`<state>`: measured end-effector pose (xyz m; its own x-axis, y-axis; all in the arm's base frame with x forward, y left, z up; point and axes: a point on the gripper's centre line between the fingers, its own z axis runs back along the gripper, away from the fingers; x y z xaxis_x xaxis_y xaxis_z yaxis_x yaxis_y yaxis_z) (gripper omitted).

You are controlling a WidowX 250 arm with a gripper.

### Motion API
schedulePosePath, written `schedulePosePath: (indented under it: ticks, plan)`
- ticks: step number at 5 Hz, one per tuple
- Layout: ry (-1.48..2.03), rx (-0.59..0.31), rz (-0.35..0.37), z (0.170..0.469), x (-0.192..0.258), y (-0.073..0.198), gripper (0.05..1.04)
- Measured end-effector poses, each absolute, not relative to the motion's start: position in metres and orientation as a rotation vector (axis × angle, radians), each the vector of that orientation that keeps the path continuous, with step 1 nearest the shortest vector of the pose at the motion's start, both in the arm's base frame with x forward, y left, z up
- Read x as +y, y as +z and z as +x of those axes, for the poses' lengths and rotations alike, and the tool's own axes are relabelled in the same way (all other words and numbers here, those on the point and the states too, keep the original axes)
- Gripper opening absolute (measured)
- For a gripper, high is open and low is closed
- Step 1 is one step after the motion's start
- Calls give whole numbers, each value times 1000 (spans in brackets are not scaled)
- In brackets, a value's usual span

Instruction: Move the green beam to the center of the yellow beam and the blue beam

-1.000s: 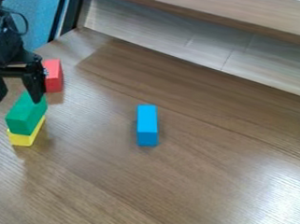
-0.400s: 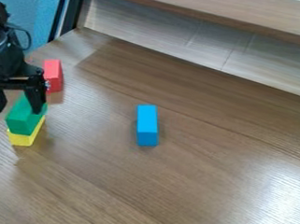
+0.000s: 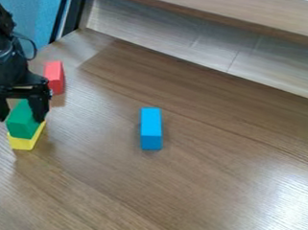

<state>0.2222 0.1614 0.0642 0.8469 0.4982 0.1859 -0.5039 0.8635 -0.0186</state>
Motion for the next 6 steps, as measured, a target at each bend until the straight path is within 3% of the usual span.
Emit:
schedulePosePath:
  ticks: [1, 2, 4, 6]
  plan:
    - [527, -205, 17, 222, 158, 60, 669]
    - [514, -196, -7, 223, 152, 62, 593]
    - [304, -238, -118, 263, 125, 97, 593]
    - [140, -194, -89, 285, 86, 77, 593]
